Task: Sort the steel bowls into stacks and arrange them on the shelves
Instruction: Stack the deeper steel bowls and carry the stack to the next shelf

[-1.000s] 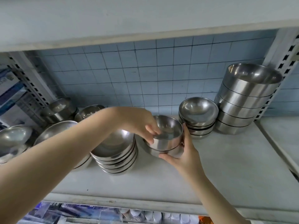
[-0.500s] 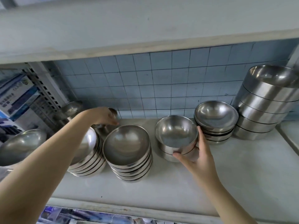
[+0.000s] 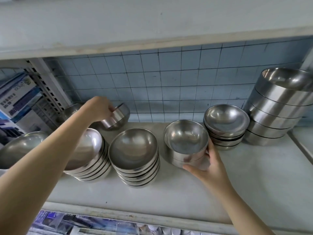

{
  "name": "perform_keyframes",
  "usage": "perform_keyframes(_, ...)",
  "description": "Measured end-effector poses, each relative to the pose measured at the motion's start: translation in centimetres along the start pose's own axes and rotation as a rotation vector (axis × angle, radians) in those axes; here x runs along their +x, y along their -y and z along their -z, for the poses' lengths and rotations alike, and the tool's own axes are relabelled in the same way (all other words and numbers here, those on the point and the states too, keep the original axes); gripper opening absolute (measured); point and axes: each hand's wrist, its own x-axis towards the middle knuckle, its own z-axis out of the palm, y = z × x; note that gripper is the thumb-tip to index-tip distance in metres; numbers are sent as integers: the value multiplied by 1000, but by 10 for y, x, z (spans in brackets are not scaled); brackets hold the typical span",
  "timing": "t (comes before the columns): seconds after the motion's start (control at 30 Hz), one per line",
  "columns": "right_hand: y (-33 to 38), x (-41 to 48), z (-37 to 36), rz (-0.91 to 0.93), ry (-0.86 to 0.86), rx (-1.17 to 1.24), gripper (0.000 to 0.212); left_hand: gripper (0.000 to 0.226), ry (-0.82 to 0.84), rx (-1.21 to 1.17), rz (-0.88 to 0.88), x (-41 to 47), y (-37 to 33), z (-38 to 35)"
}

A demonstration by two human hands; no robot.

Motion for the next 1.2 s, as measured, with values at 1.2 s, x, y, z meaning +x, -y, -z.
perform_keyframes(1.2,108,33,22,465,79,-348,58,43,-91,-483,-231,-129,-63,55)
